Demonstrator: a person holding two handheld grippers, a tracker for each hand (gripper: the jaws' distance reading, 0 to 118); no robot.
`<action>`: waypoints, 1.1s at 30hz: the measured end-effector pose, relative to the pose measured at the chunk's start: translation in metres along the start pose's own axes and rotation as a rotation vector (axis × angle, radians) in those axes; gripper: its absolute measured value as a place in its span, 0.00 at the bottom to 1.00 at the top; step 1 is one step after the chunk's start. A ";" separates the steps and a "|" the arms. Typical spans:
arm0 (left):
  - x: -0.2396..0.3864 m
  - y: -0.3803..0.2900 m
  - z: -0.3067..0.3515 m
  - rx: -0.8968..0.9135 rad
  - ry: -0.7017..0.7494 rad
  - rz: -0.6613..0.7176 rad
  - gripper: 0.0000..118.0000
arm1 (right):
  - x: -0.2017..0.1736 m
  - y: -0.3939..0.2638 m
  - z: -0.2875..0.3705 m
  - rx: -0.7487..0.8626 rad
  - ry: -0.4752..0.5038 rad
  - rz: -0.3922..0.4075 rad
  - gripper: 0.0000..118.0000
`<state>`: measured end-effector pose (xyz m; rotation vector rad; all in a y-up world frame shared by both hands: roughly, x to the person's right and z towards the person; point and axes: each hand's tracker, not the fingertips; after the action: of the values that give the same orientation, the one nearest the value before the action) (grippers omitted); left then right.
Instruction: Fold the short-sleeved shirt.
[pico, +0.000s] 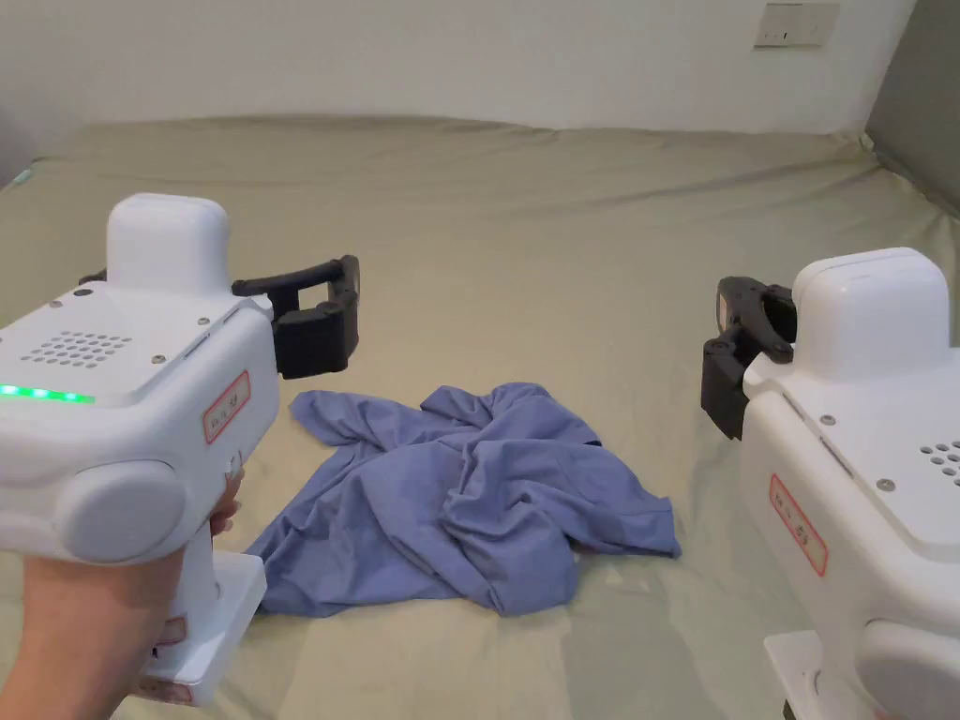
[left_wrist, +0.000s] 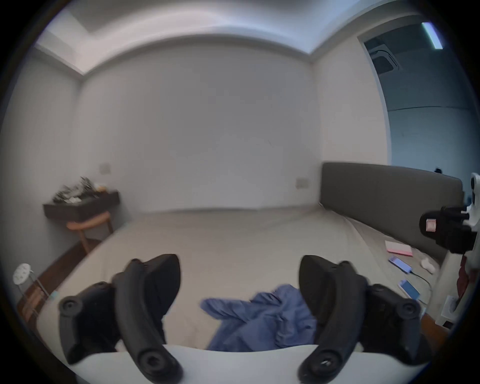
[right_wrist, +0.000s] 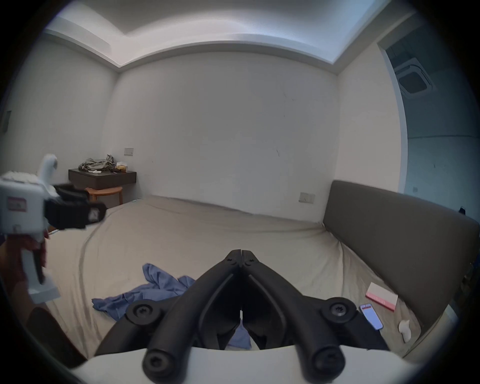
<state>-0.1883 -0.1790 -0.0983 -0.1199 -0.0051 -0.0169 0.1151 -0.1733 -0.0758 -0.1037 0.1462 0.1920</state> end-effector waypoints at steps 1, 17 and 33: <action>0.000 0.006 0.010 0.014 0.033 -0.022 0.23 | -0.006 0.004 0.000 0.008 0.003 0.007 0.00; 0.012 -0.004 0.065 0.113 0.121 -0.138 0.00 | -0.062 0.013 0.010 0.094 0.060 0.053 0.00; -0.033 -0.152 -0.026 -0.471 0.027 -0.103 0.00 | -0.057 -0.037 -0.022 -0.075 0.122 0.024 0.00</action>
<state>-0.2239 -0.3323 -0.1058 -0.5899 0.0197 -0.1232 0.0638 -0.2228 -0.0855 -0.1883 0.2621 0.2156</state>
